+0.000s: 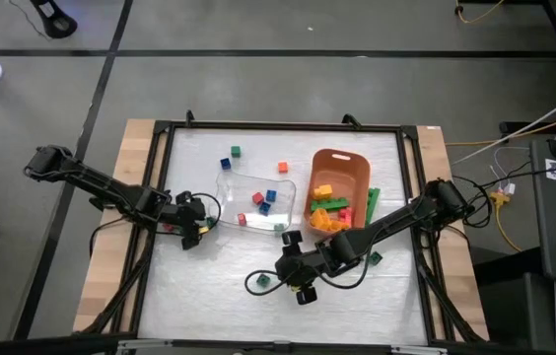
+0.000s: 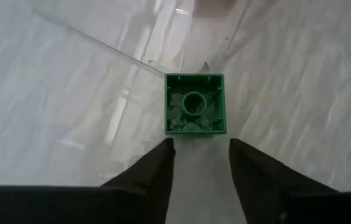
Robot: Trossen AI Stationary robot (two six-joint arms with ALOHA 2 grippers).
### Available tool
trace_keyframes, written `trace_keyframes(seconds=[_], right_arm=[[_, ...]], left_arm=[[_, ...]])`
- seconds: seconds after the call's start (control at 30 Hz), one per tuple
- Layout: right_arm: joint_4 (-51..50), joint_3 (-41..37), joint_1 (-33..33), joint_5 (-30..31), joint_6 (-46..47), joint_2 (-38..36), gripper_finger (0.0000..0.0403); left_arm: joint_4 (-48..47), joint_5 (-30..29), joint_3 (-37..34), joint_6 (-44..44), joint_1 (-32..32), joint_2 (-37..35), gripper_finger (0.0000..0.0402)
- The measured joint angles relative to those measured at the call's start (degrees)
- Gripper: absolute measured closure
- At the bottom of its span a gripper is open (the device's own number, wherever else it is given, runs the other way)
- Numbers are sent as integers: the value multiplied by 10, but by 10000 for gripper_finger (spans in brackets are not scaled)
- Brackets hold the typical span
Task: Sort blocks by size
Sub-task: Put the small green game piece into the transparent bin
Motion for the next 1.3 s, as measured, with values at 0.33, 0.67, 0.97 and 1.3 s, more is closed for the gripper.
trace_keyframes(seconds=[0.33,0.67,0.97,1.3], right_arm=[[0,0,0,-8,0,3,187],[-2,0,0,-8,0,3,187],[-1,0,0,-8,0,3,187],[-1,0,0,-8,0,3,187]], left_arm=[[3,-8,0,1,0,0,159],[37,-47,0,8,0,37,144],[58,-47,2,21,0,96,160],[87,-44,1,42,0,105,258]])
